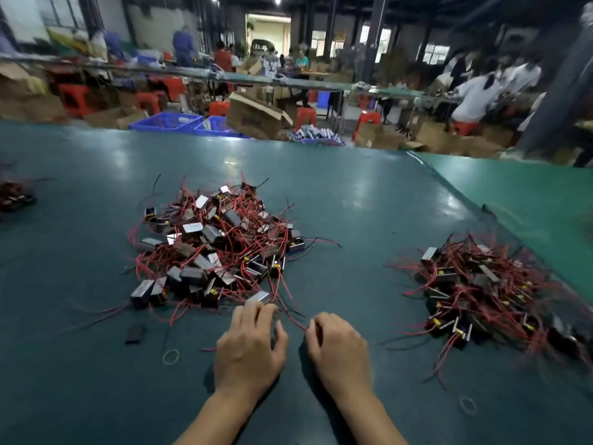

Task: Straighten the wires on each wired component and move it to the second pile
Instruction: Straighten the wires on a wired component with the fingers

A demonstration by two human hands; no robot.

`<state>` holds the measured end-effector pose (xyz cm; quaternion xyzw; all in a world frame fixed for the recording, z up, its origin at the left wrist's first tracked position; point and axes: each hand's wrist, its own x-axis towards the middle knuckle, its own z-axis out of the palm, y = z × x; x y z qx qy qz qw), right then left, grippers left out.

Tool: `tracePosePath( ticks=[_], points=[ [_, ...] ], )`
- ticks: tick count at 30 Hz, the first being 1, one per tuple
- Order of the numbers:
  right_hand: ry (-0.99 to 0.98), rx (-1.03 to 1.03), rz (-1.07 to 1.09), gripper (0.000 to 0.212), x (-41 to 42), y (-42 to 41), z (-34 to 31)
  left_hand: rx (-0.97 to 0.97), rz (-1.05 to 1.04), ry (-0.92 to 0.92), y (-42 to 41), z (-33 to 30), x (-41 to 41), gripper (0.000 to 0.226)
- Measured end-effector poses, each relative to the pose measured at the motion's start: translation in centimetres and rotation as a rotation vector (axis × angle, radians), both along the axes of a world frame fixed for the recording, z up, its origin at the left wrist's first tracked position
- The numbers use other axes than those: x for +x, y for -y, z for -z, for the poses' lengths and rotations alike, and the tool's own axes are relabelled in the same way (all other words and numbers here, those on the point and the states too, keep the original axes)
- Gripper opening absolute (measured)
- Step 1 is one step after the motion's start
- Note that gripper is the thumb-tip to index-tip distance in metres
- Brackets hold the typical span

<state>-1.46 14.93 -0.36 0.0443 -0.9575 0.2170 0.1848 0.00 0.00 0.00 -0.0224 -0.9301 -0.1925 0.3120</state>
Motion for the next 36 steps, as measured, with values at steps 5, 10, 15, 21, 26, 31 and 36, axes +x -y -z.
tracePosePath(
  ticks=[5, 10, 15, 21, 26, 31, 36],
  points=[
    [-0.004, -0.018, -0.046, 0.021, 0.6, 0.5, -0.3, -0.106, -0.087, 0.228, 0.1, 0.3, -0.4, 0.071],
    [0.019, 0.079, -0.076, 0.016, 0.2, 0.7, -0.7, -0.096, -0.103, 0.276, 0.0, 0.2, -0.7, 0.065],
    [-0.08, 0.191, -0.022, 0.035, 0.3, 0.9, -1.0, 0.007, 0.026, 0.085, 0.1, 0.5, -0.5, 0.043],
    [-0.049, 0.079, -0.034, 0.026, 1.0, 0.5, -0.4, 0.241, 0.1, 0.07, 0.6, 0.3, 0.1, 0.032],
    [0.001, 0.054, -0.041, 0.017, 0.8, 0.5, -0.2, 0.452, 0.086, 0.136, 0.9, 0.0, -0.4, 0.021],
    [0.006, 0.032, -0.039, 0.024, 0.6, 0.5, -0.1, 0.7, 0.027, 0.194, 1.5, 0.2, -1.8, 0.013],
    [-0.022, 0.021, -0.048, 0.026, 0.5, 0.5, -0.1, 1.166, 0.043, 0.252, 1.5, -1.6, -3.8, 0.003]
  ],
)
